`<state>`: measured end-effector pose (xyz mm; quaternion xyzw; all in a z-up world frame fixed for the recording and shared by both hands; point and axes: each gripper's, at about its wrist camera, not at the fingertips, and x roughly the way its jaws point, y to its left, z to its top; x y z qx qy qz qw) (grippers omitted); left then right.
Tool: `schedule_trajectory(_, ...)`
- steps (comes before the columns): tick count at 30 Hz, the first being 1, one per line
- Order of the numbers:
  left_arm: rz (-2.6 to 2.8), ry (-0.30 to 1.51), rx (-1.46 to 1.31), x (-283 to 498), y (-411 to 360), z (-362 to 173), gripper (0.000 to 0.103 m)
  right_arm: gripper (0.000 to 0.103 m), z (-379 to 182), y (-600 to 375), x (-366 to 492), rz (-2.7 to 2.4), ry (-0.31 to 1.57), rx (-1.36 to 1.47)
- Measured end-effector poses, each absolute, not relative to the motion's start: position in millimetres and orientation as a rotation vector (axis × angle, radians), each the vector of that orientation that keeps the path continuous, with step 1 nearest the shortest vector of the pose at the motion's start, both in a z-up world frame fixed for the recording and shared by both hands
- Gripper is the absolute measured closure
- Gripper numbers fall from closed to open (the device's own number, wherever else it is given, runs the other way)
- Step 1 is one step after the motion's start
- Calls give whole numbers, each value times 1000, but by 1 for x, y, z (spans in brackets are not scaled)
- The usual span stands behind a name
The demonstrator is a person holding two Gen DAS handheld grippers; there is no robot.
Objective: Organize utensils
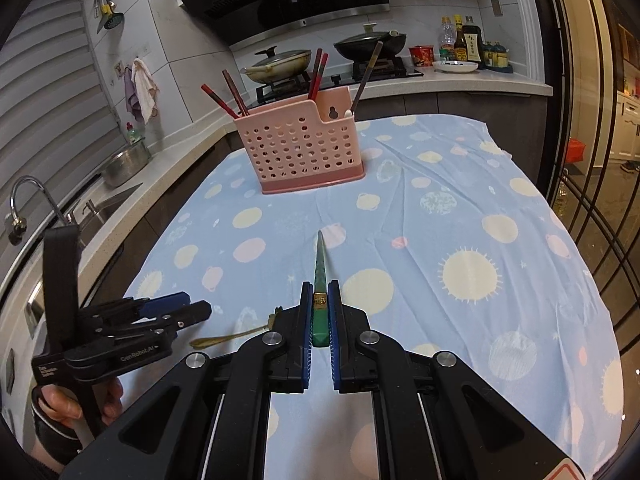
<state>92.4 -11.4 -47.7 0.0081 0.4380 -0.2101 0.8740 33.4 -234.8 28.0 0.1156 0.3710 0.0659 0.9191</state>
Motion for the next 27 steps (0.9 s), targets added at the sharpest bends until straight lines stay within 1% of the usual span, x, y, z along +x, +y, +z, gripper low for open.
schedule_trajectory(4,-444,972,20,87,-12,-72,64,96,22,-231,30,133,778,233)
schedule_trajectory(11,-503,958,33,57,-25,-69,65,96,21,-229,28,128,787,232)
schedule_trajectory(14,-504,958,39,50,-27,-69,73,96,21,-228,28,129,788,229)
schedule_trajectory(16,-505,961,35,47,-26,-70,82,96,20,-228,27,130,787,227)
schedule_trajectory(20,-506,963,31,40,-24,-70,88,96,21,-228,26,130,789,227)
schedule_trajectory(22,-504,965,25,40,-23,-70,93,96,20,-227,26,132,791,227)
schedule_trajectory(27,-517,979,-27,47,-22,-69,93,96,17,-225,23,135,797,223)
